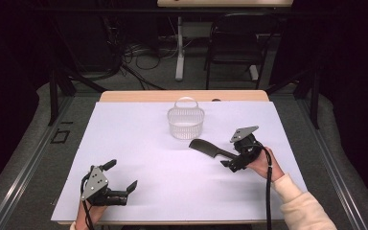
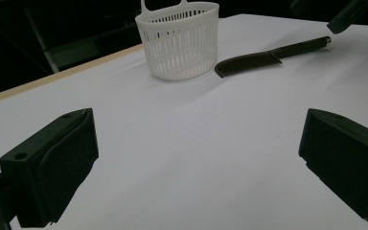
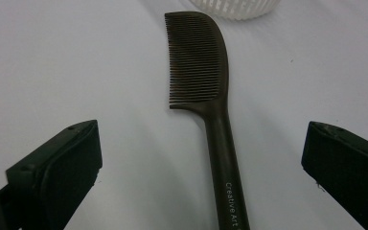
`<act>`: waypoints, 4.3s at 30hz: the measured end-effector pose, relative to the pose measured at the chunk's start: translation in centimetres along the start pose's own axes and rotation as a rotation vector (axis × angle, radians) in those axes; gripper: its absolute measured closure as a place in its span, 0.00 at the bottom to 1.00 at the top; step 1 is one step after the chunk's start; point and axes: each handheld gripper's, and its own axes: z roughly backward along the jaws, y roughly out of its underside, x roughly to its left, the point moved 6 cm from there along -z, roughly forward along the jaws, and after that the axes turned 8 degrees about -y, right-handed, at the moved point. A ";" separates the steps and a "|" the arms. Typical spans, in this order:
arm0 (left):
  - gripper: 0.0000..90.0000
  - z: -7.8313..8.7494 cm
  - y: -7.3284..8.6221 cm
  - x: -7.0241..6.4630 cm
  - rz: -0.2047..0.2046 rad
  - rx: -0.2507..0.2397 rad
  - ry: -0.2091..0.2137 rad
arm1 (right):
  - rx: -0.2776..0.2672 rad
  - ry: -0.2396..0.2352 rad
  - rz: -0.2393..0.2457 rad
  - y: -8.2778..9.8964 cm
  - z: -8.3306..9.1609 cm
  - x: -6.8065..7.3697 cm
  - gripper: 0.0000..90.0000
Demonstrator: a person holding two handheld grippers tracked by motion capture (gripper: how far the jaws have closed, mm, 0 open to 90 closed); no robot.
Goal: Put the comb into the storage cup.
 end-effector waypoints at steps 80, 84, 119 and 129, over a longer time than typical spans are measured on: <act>0.00 -0.2 0.1 -0.1 -0.001 0.008 0.001 | 0.452 0.006 0.074 -1.7 -4.3 -2.1 0.69; 0.00 -0.1 0.1 -0.1 0.000 0.008 0.000 | 0.479 0.010 0.068 -1.7 -4.7 -2.0 0.72; 0.00 -0.1 0.1 -0.2 -0.005 0.013 0.002 | 0.497 0.008 0.068 -1.4 -4.0 -1.9 0.81; 0.00 -0.2 0.1 -0.2 -0.009 0.014 0.001 | 0.448 0.002 0.058 -1.3 -2.9 -1.5 0.81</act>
